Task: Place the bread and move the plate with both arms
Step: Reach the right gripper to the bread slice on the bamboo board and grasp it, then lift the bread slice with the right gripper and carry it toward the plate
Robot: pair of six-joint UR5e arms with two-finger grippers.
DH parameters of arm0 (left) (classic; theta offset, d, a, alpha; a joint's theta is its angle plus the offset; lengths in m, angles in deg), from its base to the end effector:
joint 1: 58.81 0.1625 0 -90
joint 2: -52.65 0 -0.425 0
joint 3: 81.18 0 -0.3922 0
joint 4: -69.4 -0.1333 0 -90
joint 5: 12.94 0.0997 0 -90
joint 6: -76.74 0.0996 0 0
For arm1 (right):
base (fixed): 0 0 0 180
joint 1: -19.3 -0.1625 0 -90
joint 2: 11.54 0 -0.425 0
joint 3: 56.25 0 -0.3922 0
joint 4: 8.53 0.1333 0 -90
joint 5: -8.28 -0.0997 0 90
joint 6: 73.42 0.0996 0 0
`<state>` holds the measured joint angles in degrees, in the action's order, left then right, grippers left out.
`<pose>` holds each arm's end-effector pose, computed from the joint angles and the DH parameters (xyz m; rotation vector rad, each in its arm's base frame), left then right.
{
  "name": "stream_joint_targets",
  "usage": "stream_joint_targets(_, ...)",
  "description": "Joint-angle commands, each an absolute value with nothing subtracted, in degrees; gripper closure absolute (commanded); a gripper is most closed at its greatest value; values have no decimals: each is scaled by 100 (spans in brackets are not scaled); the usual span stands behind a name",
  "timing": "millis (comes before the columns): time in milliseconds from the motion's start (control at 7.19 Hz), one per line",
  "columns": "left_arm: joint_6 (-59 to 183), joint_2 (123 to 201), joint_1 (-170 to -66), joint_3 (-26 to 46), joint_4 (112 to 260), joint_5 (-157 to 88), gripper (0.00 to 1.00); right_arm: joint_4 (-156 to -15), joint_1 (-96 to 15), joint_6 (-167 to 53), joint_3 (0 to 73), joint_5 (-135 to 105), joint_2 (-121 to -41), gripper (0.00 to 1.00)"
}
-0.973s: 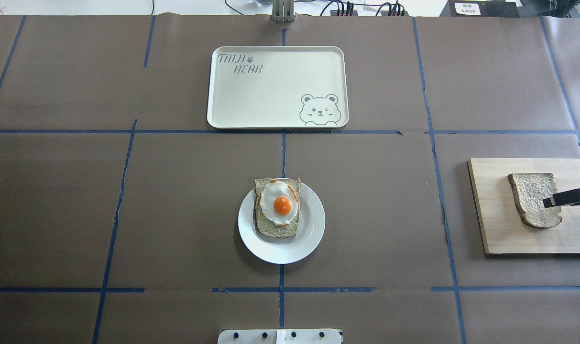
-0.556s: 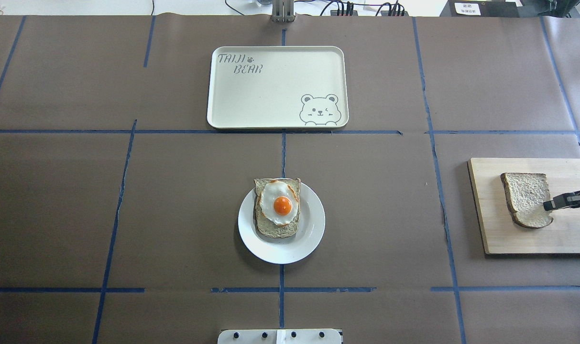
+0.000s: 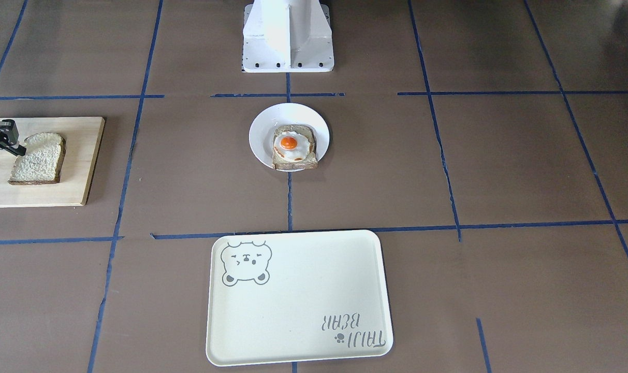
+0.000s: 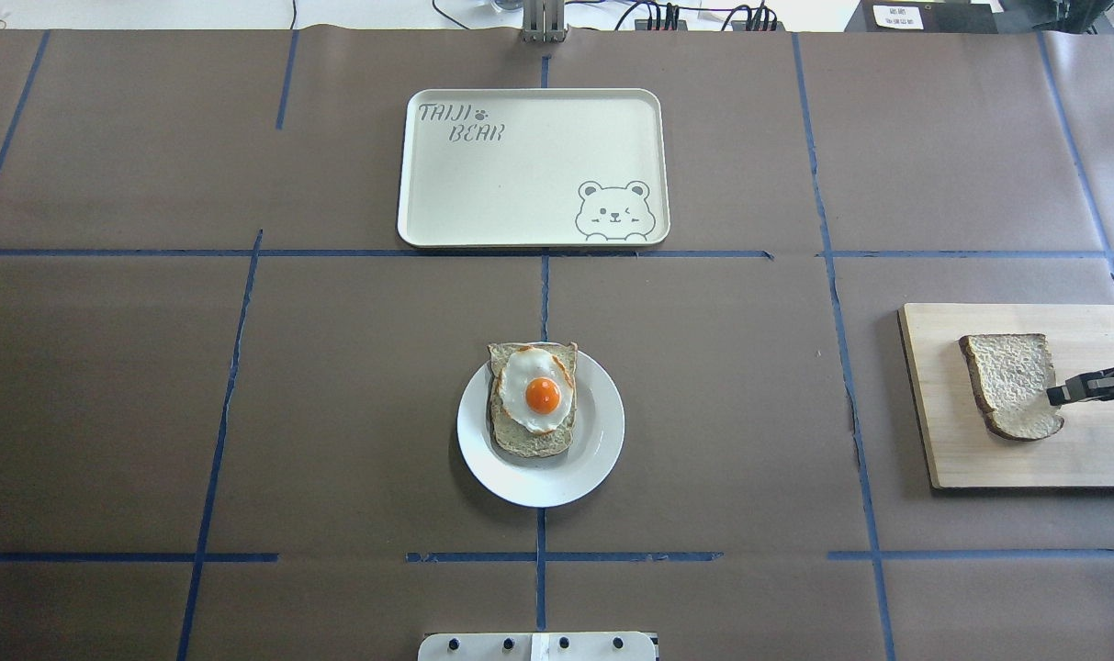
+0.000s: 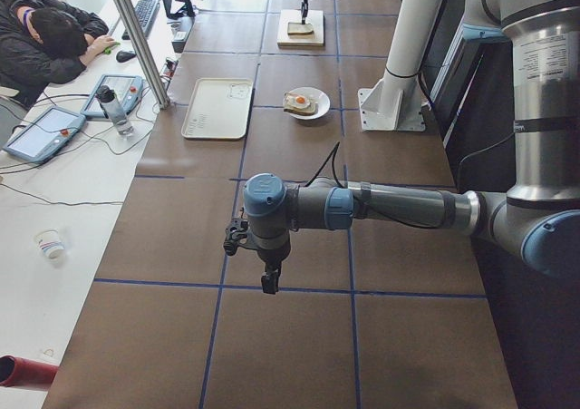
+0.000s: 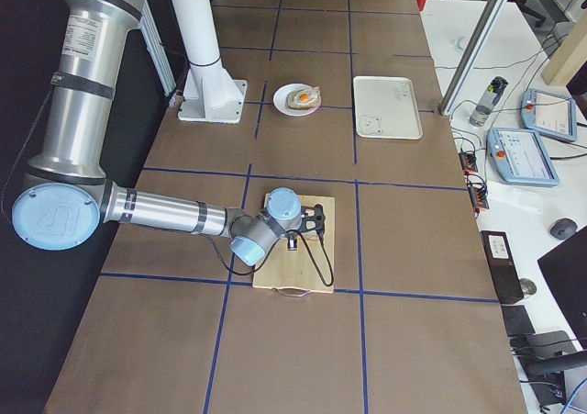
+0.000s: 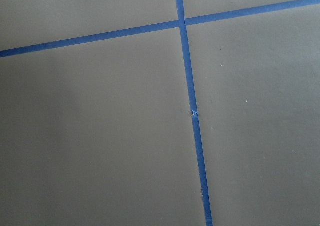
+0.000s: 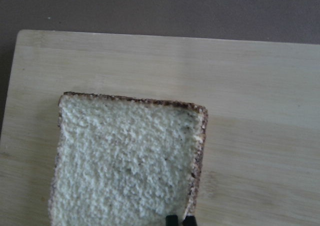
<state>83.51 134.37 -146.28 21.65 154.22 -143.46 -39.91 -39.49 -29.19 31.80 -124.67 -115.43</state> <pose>-0.0496 -0.4312 0.6288 0.0157 0.7078 0.1516 -0.1503 -0.3743 0.6679 0.1250 -0.9961 -0.0718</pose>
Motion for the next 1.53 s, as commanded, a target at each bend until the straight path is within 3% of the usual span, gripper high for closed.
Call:
stream_joint_targets(0, 8351, 13439, -14626, 2174, 15422, -14346, 0, -3991, -3959, -2912, 3251, -12470, -11551, 100)
stream_joint_targets(695, 8351, 13447, -14626, 2174, 15422, -14346, 0, -4088, -4467, -2798, 3822, -13678, -11482, 100)
stream_joint_targets(1390, 8351, 13447, -14626, 2182, 15422, -14346, 0, -4088, -3743, 87, 3972, -13596, -9184, 100)
